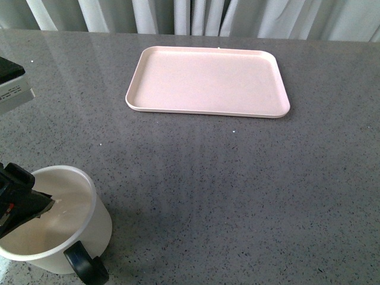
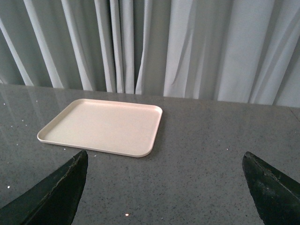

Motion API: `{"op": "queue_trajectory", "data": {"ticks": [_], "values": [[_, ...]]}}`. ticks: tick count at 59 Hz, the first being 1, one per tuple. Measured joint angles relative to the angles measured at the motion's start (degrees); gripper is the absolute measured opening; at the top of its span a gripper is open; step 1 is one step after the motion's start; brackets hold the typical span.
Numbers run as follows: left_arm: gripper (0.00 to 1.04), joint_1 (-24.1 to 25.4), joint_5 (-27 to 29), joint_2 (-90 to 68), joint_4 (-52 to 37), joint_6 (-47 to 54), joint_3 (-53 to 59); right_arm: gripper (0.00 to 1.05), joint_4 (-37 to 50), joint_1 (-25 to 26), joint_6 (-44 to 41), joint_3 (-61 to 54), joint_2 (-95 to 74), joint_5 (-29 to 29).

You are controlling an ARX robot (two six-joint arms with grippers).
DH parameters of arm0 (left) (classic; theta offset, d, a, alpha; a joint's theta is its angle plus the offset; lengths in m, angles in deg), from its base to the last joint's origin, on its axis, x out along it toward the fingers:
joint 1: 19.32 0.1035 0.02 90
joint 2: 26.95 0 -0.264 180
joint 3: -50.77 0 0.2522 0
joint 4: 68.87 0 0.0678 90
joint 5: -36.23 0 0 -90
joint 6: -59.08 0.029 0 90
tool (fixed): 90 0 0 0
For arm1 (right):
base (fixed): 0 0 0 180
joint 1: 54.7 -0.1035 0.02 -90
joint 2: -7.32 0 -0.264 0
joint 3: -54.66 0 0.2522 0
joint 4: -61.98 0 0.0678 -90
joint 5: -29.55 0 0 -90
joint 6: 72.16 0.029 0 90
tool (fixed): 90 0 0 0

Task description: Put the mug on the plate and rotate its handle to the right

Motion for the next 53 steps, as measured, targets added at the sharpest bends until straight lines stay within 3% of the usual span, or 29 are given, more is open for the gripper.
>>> {"op": "queue_trajectory", "data": {"ticks": [11, 31, 35, 44, 53], "values": [[0.93, 0.0, 0.11, -1.92, -0.83, 0.2, -0.94, 0.96, 0.0, 0.0, 0.0, 0.0, 0.0, 0.0], [0.45, 0.0, 0.33, -4.0, -0.76, 1.01, -2.58, 0.96, 0.0, 0.0, 0.0, 0.0, 0.0, 0.0], [0.29, -0.2, 0.11, -4.28, -0.66, 1.31, -2.93, 0.96, 0.0, 0.0, 0.0, 0.0, 0.0, 0.0], [0.04, -0.9, -0.55, -4.46, -0.66, 1.31, -3.04, 0.96, 0.0, 0.0, 0.0, 0.0, 0.0, 0.0], [0.02, -2.01, -0.98, -4.37, 0.35, 0.96, -3.76, 0.96, 0.0, 0.0, 0.0, 0.0, 0.0, 0.0]]}}
